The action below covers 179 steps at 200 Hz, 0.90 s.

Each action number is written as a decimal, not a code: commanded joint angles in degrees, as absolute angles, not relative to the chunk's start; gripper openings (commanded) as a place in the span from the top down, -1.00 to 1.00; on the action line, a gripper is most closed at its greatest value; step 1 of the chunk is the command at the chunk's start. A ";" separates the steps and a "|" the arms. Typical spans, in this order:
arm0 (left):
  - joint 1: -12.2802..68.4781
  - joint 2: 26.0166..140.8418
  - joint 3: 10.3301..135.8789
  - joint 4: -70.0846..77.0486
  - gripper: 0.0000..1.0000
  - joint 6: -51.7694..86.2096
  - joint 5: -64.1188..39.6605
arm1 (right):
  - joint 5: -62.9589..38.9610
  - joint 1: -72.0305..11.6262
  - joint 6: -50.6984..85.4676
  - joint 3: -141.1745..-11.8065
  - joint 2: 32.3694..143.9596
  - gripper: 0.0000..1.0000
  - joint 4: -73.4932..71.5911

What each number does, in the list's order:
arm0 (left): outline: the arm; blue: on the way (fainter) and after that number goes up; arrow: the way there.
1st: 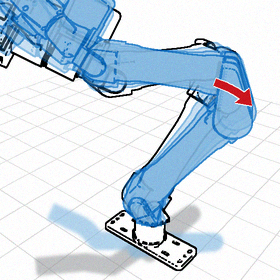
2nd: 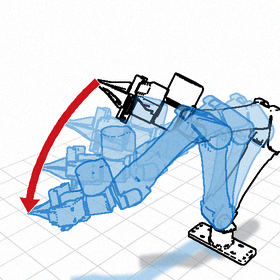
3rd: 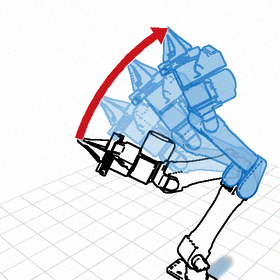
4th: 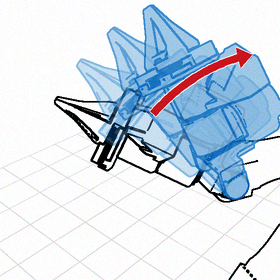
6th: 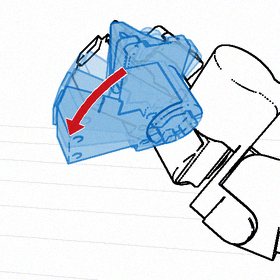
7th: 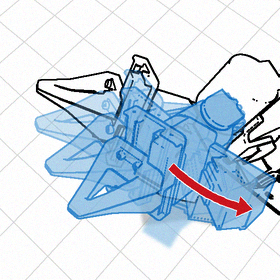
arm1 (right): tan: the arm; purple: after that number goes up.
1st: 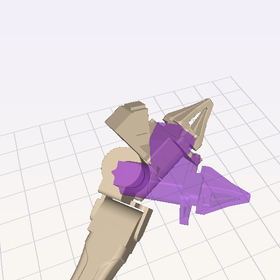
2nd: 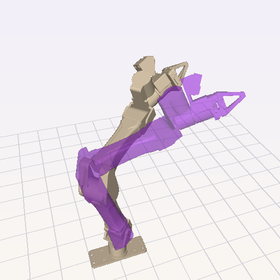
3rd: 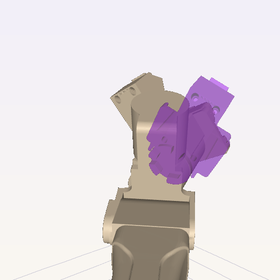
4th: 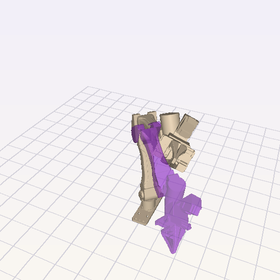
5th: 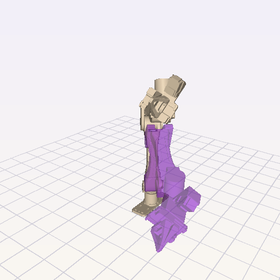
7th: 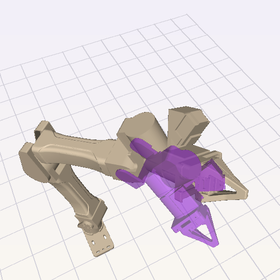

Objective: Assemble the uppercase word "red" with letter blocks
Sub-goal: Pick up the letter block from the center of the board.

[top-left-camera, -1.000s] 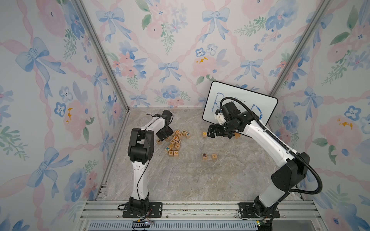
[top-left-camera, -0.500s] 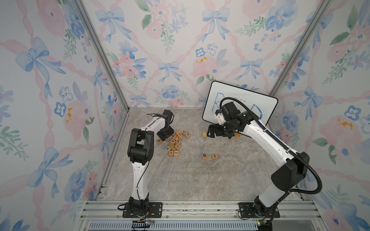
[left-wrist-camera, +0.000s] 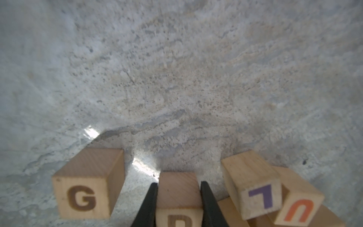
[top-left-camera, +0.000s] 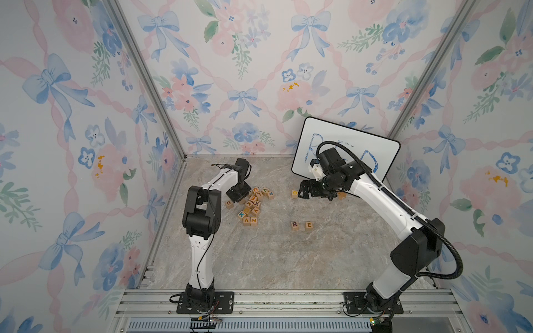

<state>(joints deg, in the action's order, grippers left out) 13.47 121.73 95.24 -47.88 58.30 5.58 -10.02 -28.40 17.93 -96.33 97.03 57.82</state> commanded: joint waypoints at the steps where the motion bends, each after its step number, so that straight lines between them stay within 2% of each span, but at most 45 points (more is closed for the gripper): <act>1: 14.05 119.28 95.36 -49.00 0.61 55.21 6.90 | -10.95 -27.69 17.92 -95.61 97.64 -0.94 57.66; 68: 17.20 115.71 97.26 -53.07 0.60 48.60 9.79 | -11.60 -27.51 17.67 -96.06 97.80 -0.94 57.22; 128: 23.25 111.87 98.00 -55.99 0.60 49.13 8.88 | -11.43 -27.36 18.08 -93.18 95.12 -0.94 56.01; 179: 29.64 112.81 100.79 -56.07 0.60 52.67 6.33 | -10.67 -27.16 19.22 -85.30 85.08 -0.94 54.04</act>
